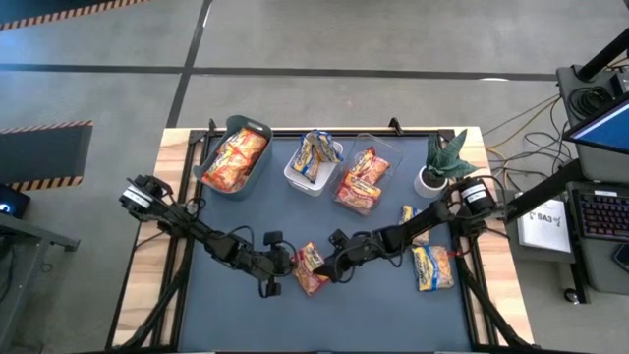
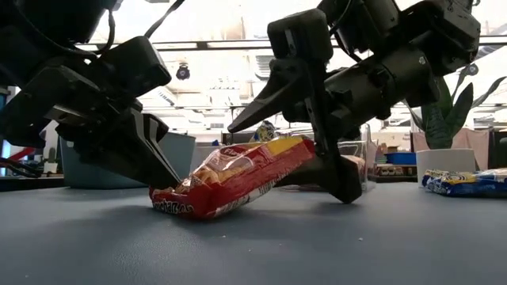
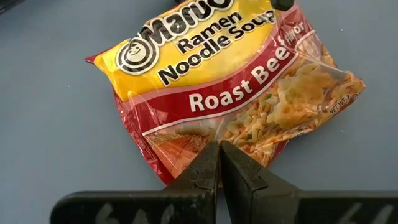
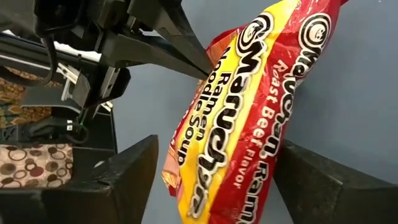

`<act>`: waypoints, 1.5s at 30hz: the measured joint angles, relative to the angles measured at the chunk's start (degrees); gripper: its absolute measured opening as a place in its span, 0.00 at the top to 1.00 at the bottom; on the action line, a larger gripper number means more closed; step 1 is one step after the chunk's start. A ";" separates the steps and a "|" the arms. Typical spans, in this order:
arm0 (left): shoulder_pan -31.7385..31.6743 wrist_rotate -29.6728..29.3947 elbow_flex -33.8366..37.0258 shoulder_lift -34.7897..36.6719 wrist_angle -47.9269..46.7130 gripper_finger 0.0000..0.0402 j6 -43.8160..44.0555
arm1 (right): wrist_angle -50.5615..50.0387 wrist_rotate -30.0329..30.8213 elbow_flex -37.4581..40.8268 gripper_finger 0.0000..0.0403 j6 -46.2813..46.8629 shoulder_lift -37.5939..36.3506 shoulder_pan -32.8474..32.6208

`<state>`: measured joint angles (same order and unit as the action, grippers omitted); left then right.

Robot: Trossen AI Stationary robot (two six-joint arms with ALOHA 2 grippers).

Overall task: Sort Maruchan noodles
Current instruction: Put the red noodle pack into the transparent bin

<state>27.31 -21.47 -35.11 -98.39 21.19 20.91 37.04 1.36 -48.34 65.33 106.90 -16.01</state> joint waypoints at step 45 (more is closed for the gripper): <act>0.22 -0.69 -0.44 21.20 -13.06 1.00 -13.33 | -0.56 -4.27 0.02 0.73 -7.19 -3.89 1.38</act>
<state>27.53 -22.16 -35.55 -77.19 8.13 7.57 36.48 -2.91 -48.31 58.15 103.01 -14.63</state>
